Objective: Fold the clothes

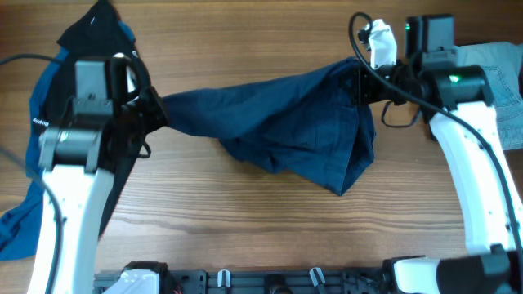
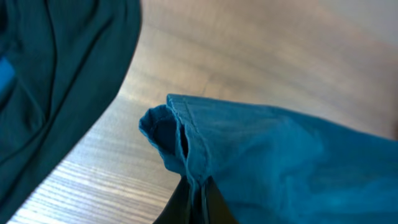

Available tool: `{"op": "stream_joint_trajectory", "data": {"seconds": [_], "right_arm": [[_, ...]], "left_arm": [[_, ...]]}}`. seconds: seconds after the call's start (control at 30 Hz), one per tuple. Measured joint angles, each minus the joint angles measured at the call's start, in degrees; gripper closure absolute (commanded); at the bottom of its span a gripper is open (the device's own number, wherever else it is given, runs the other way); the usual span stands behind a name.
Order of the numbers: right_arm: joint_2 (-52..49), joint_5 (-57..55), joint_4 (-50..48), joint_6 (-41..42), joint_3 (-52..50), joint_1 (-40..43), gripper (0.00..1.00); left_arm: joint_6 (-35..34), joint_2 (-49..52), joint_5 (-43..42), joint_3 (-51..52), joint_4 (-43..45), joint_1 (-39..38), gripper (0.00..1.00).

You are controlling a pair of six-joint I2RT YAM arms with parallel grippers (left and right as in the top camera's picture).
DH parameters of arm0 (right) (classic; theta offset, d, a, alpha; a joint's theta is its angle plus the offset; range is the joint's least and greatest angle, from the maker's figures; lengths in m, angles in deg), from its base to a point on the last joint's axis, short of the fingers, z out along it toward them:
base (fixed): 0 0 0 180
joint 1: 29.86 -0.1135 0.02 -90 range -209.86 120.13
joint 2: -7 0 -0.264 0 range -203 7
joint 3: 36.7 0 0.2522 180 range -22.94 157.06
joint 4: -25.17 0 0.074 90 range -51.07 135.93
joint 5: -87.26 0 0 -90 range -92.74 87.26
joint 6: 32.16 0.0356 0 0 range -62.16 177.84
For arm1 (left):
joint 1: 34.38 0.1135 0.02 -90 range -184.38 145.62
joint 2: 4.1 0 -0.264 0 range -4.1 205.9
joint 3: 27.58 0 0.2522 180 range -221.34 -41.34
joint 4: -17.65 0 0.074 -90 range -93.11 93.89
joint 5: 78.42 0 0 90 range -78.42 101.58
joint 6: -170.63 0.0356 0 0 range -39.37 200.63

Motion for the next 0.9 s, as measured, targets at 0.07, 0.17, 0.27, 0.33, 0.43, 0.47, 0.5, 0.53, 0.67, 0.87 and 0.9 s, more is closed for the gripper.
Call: {"op": "stream_joint_trajectory", "data": {"seconds": [0.07,0.17,0.27,0.33,0.43,0.47,0.5,0.53,0.67,0.87,0.9], "right_arm": [[-2.05,-0.02,-0.94,0.02,0.00,0.00,0.96],[-5.40,-0.04,-3.37,0.17,0.00,0.07,0.96],[-10.21,-0.04,-6.16,0.20,0.02,0.63,0.96],[-14.56,-0.04,-7.65,0.20,0.02,1.44,0.95],[-19.26,-0.02,-9.46,0.22,0.02,3.06,0.82],[-20.52,0.00,-10.45,0.26,0.02,3.98,0.72],[-21.05,0.02,-11.23,0.33,0.02,4.81,0.60],[-21.24,0.15,-11.76,-0.31,0.02,5.60,0.53],[-21.24,1.75,-12.26,-1.40,0.02,7.85,0.48],[-21.24,2.67,-12.13,-1.64,0.02,7.17,0.48],[-21.24,2.67,-12.26,-1.86,0.02,7.04,0.48]], "left_arm": [[0.00,3.23,0.02,0.00,-0.74,0.00,0.96],[0.00,8.31,0.00,0.00,-1.90,0.00,0.96],[0.00,12.96,0.00,0.00,-2.84,0.00,0.96],[0.00,16.15,0.04,0.00,-2.64,0.00,0.96],[-0.02,19.10,0.55,0.00,-1.75,0.00,0.96],[0.00,19.74,0.70,0.00,-1.20,0.00,0.96],[0.00,20.35,0.72,0.00,-0.55,0.00,0.96],[0.00,20.61,0.79,0.00,-0.13,0.00,0.96],[0.00,21.46,1.11,0.00,1.70,0.00,0.96],[-0.22,21.55,1.16,0.00,2.01,0.00,0.36],[-0.26,21.55,1.18,0.00,2.01,0.00,0.25]]}}
